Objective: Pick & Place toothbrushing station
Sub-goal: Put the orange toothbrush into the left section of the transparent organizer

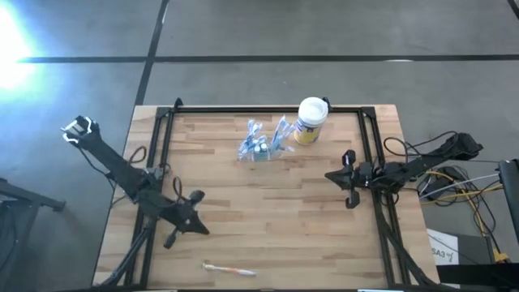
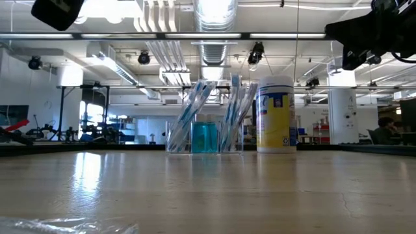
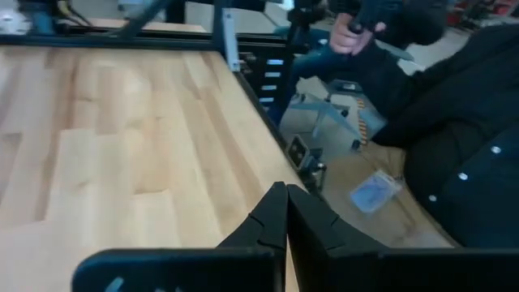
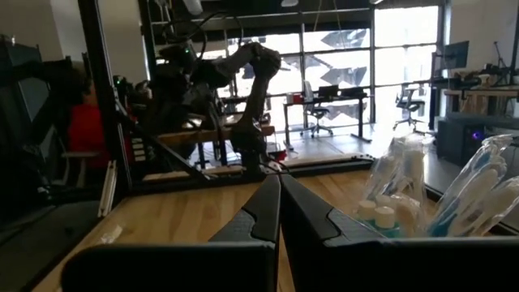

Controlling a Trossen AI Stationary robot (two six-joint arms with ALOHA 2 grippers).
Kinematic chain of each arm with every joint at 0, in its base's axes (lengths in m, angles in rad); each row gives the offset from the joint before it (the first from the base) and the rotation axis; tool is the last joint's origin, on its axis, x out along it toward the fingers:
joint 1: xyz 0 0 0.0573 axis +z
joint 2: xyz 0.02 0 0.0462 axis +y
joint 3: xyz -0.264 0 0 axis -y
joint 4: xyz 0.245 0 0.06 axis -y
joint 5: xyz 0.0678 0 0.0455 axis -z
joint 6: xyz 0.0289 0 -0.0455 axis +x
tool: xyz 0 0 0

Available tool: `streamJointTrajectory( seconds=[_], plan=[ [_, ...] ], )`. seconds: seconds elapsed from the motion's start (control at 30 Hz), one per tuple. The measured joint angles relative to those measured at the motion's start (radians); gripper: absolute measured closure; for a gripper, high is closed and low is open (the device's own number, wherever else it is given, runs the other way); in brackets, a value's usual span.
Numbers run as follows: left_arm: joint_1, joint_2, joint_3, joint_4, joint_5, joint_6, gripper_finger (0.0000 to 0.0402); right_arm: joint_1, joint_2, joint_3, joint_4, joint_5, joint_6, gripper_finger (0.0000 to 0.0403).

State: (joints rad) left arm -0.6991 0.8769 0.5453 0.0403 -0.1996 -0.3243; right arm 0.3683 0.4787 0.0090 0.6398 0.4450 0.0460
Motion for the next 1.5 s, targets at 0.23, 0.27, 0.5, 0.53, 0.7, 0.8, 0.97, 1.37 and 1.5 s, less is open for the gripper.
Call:
streamJointTrajectory(
  seconds=[0.23,0.27,0.5,0.53,0.7,0.8,0.97,1.37,1.5],
  plan=[
    [-0.045,0.049,0.023,0.019,-0.007,0.075,0.0395,0.000,0.093,0.033,0.054,0.000,0.003,0.0394],
    [-0.046,0.042,0.023,0.021,-0.013,0.082,0.0396,0.000,0.114,0.049,0.055,0.000,0.003,0.0394],
    [-0.049,-0.026,0.010,0.021,-0.041,0.088,0.0391,0.001,0.411,0.236,0.024,-0.007,0.040,0.0394],
    [-0.049,-0.033,0.006,0.020,-0.041,0.088,0.0390,0.004,0.465,0.275,0.013,-0.014,0.047,0.0394],
    [-0.054,-0.049,-0.011,0.020,-0.040,0.085,0.0392,0.045,0.728,0.499,-0.070,-0.048,0.076,0.0394],
    [-0.057,-0.049,-0.014,0.019,-0.050,0.072,0.0396,0.083,0.868,0.653,-0.163,-0.053,0.106,0.0394],
    [-0.056,-0.075,-0.015,0.020,-0.182,-0.002,0.0394,0.134,1.076,0.914,-0.359,-0.053,0.181,0.0394],
    [-0.058,-0.142,-0.015,0.020,-0.187,0.005,0.0395,0.169,1.533,1.578,-0.849,-0.085,0.351,0.0394],
    [-0.059,-0.161,-0.022,0.020,-0.187,0.004,0.0390,0.168,1.682,1.803,-0.989,-0.165,0.378,0.0394]
  ],
)
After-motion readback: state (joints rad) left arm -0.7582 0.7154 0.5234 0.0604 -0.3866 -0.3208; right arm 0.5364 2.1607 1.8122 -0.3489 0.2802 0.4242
